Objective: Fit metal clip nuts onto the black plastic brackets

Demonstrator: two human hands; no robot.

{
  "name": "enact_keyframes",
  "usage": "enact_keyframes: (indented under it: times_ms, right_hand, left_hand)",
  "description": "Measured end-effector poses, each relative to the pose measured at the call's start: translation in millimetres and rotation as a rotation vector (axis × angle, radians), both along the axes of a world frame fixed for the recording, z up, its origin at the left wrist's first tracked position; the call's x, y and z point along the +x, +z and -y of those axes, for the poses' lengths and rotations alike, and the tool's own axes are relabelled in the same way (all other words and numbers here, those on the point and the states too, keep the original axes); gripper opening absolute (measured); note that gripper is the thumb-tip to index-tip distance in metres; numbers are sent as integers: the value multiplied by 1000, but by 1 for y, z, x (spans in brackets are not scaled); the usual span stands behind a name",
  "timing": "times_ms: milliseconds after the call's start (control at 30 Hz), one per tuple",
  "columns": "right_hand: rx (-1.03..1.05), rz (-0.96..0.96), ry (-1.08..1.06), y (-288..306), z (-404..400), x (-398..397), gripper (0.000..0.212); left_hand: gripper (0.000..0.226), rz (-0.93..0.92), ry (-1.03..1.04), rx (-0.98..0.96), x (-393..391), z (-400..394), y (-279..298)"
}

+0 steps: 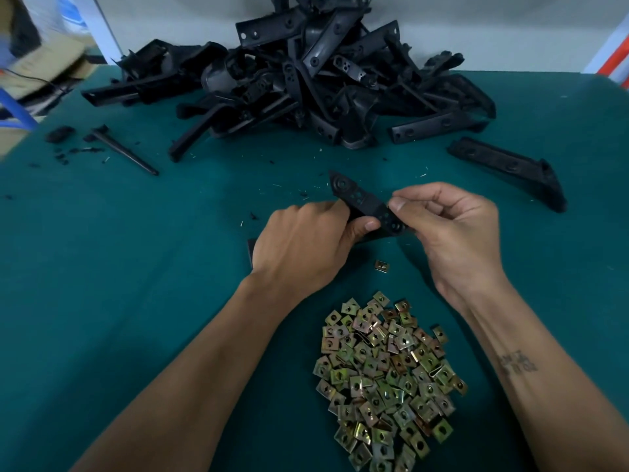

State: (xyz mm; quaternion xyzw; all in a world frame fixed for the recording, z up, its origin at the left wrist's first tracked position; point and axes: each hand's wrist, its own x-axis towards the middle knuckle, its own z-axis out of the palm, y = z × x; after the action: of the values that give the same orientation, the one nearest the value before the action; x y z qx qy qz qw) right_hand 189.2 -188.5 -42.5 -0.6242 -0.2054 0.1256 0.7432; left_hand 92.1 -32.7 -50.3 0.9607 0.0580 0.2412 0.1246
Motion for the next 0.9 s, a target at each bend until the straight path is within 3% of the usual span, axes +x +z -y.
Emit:
enact_keyframes:
  times_ms: [200,367,900]
  right_hand:
    - [-6,69,-39,0,0,0,11]
    - [-63,170,-48,-2,0,0,13]
    - [-64,159,-50,-2,1,-2,14]
  left_hand:
    - [46,24,-14,-14,1,0,-1]
    - [56,9,15,3,1,-1,-2]
    - [64,-37,33,-4,0,0,1]
